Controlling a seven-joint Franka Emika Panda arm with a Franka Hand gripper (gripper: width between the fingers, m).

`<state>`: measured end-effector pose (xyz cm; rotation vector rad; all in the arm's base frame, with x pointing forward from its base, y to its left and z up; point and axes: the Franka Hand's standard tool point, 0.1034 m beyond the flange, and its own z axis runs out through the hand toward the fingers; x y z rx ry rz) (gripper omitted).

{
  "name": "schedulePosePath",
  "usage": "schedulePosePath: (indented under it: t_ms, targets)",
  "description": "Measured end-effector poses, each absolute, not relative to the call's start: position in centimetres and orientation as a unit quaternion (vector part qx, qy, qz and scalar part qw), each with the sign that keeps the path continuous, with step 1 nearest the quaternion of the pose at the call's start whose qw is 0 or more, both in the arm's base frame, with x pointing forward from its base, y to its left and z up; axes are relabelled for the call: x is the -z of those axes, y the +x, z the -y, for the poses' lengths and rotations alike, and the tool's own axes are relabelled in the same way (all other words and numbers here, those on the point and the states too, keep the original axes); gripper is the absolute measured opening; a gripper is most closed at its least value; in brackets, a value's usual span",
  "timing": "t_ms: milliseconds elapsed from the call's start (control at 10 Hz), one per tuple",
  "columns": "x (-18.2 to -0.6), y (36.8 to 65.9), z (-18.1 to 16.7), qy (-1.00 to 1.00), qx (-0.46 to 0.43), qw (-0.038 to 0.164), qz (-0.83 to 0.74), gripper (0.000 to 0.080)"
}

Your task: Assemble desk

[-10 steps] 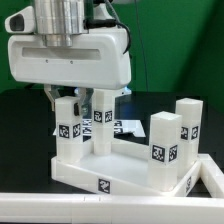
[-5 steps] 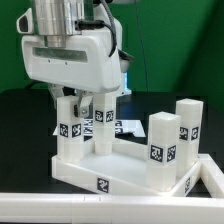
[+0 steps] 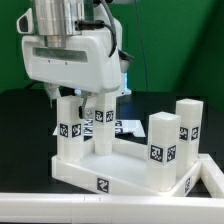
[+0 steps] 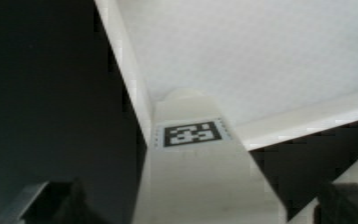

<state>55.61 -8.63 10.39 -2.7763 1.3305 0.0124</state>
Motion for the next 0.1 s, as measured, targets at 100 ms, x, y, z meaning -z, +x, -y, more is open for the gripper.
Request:
schedulePosePath:
  t_ms: [100]
  targets:
    - [-10.39,55.61,8.63,-0.901,-0.004,0.031,-0.432,0.0649]
